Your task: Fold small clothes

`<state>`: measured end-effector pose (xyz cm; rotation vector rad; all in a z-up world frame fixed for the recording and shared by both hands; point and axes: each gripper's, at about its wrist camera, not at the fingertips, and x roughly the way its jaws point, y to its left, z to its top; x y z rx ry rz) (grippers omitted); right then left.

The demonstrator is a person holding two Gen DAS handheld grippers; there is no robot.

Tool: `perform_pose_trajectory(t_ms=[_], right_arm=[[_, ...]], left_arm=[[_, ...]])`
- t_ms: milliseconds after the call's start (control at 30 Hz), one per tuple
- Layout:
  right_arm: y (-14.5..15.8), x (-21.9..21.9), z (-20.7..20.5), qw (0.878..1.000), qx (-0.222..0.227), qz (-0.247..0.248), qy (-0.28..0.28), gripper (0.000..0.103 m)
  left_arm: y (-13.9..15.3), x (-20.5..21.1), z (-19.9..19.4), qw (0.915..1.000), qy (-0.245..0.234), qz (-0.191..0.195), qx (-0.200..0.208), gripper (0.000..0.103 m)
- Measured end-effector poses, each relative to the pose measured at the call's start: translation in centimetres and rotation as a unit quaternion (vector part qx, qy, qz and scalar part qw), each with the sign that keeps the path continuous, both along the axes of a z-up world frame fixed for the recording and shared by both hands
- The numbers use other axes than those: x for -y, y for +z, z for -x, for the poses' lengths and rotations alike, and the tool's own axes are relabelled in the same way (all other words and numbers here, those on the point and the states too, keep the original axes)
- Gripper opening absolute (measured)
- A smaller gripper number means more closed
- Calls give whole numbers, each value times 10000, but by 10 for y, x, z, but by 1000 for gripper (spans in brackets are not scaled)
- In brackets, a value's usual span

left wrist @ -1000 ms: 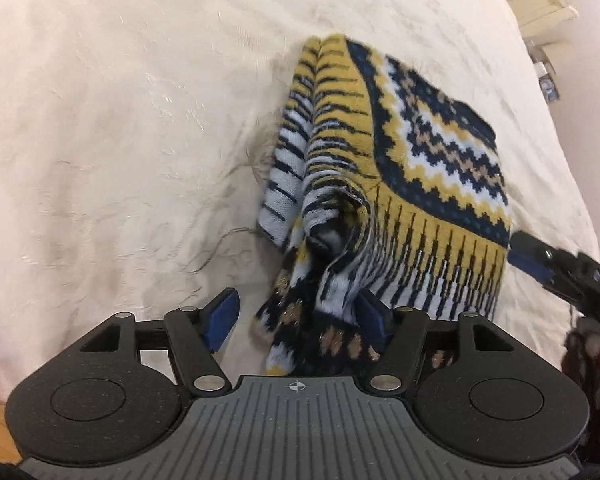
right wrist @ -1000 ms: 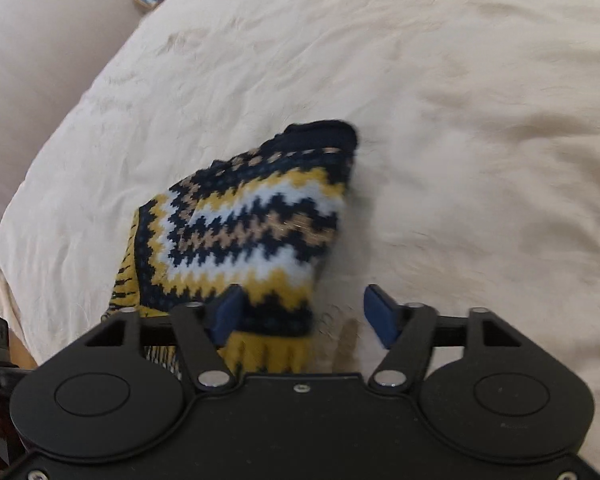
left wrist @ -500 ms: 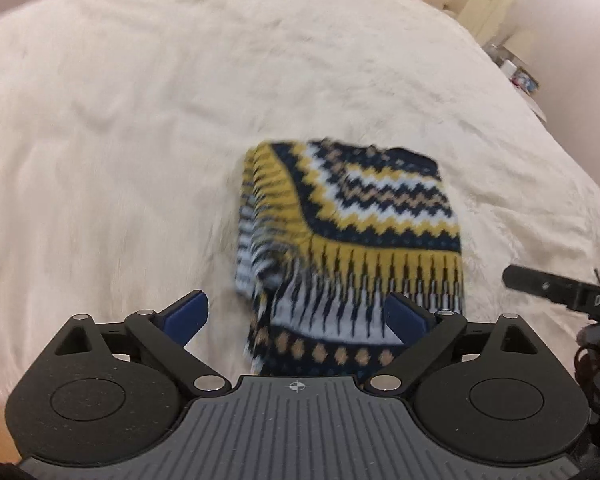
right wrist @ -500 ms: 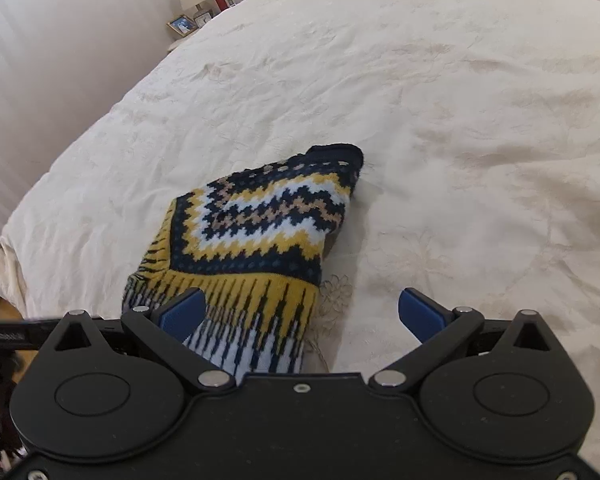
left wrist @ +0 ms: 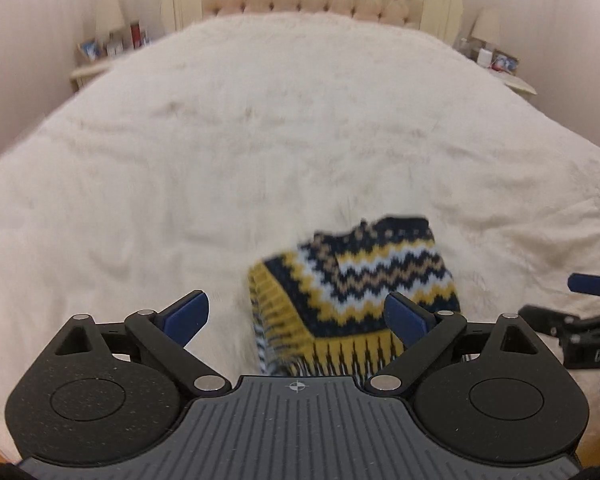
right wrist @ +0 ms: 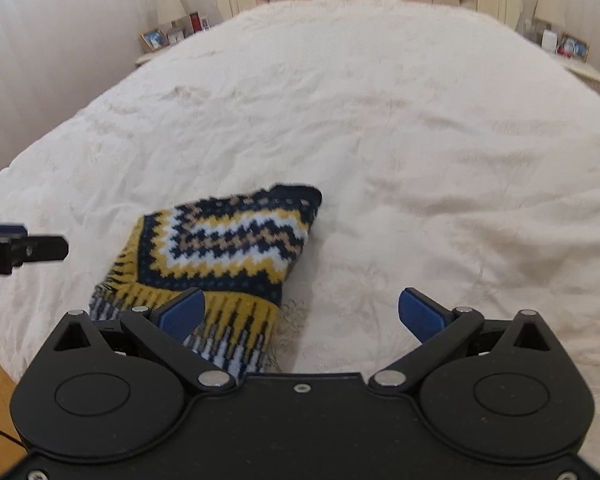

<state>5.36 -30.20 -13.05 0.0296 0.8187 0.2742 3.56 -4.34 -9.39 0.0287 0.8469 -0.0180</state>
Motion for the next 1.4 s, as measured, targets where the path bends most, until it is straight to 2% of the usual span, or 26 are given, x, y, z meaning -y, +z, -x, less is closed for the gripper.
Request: perform_pose_trajectory(t_ms=[67,100,267,367,433,500,600,800,1100,1400], right_arm=[[7,-4,4,9999,131,60,-59,103],[11,-6,5,9998,182,43,-89,103],[30,-12,9,9983,413,-241,-326,103],[41,-23,16,9944,712,103,-772,103],[47,-30,17,9908,816,354,-1022,103],[49,-34,13,9923,592,343,-1030,103],[48,-33,7,9959,173,-33,-885,103],[43,-45,17,9977,-75,55,-675,103],[44,-47,45,9992,-184,74,-334,102],[53,-27,78,9979,-318,-171,-541,103]], left_arm=[[11,0,-1,9998,49,-103,137,95],[16,0,-1,9996,-110,-86,256,95],[26,0,-13,9989,28,-429,160,95],[25,1,-17,9982,21,-593,81,95],[23,-1,-19,9989,-33,-473,-26,95],[18,-4,-22,9993,-58,-276,-226,95],[7,-5,-21,9984,-15,-219,-528,95],[-8,-5,-9,9945,73,-257,-1012,94],[-5,3,23,9927,273,-256,-1148,94],[5,20,63,9916,395,-241,-1204,94]])
